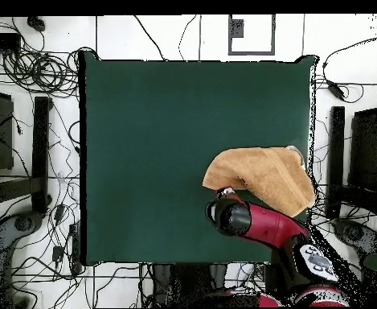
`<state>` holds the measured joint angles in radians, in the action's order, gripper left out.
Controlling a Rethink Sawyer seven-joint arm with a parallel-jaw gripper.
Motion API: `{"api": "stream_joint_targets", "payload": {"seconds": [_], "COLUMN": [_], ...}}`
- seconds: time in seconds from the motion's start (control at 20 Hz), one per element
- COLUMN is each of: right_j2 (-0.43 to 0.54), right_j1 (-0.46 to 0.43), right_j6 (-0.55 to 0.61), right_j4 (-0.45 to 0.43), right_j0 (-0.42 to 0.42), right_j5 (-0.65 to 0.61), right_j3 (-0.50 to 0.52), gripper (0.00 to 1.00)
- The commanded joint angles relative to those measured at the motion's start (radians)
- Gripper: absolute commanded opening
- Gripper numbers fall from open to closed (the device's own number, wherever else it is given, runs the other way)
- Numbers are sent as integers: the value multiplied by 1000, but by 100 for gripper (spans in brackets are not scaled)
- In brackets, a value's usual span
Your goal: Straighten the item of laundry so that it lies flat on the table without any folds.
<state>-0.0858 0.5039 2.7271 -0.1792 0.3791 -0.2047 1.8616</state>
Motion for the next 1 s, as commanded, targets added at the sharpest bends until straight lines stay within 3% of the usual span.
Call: {"api": "stream_joint_targets", "payload": {"seconds": [0.05, 0.4, 0.65, 1.0], "right_j2": [105, 72, 46, 21], "right_j1": [89, 86, -18, -124], "right_j6": [58, 43, 39, 62], "right_j4": [80, 65, 41, 54], "right_j0": [-54, -82, -89, -118], "right_j5": [-170, -181, -100, -82], "right_j3": [64, 9, -103, -211], "gripper": [100, 100, 100, 100]}}
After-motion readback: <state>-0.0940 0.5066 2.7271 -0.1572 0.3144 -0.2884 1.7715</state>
